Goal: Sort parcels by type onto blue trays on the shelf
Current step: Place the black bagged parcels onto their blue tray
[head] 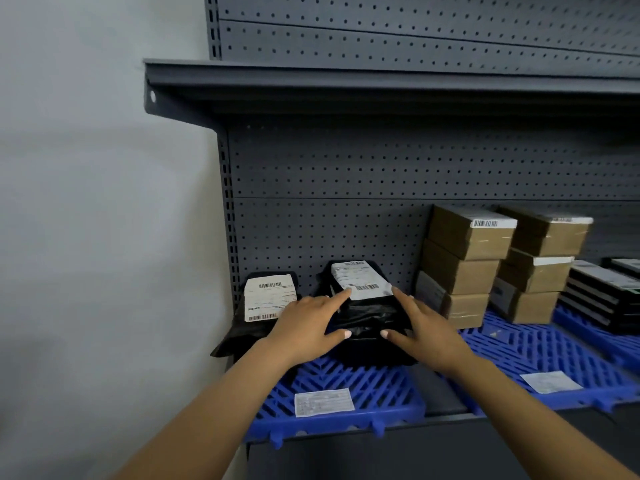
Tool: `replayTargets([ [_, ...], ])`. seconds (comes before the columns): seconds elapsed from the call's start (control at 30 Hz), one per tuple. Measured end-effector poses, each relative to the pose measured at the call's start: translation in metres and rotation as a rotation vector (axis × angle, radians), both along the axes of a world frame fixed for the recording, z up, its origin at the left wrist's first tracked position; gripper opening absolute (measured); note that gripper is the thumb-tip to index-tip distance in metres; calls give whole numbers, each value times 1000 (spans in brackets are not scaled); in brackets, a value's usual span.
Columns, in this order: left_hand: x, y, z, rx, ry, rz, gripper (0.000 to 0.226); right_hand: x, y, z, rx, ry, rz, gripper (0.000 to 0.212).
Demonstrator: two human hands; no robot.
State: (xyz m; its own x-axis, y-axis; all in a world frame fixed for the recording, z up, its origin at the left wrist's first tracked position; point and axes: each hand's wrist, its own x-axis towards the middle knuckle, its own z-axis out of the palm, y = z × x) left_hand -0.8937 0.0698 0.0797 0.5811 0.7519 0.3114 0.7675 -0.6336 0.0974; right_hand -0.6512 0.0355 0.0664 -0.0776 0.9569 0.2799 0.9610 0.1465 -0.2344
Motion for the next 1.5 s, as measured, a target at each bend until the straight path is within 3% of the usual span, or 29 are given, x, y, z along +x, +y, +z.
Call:
replayTargets([
  [0.13, 25, 8, -1, -29, 21, 40, 77, 2, 7, -1, -6, 15, 97, 86],
  [0.33, 38, 15, -13, -30, -98, 52, 71, 11, 11, -8, 44, 51, 105, 71],
  [0.73, 42, 8, -25, -7, -150, 91, 81, 19, 11, -16, 15, 86, 222, 87],
  [1.07, 44, 10, -23, -188, -336, 14, 80, 27, 19, -13, -15, 141, 280, 84],
  [1.3, 40, 13, -23, -173, -293, 18, 81, 30, 18, -14, -4, 107, 278, 85],
  [1.5, 37, 17, -21, -90, -146, 84, 84, 25, 22, -10, -5, -21, 253, 85],
])
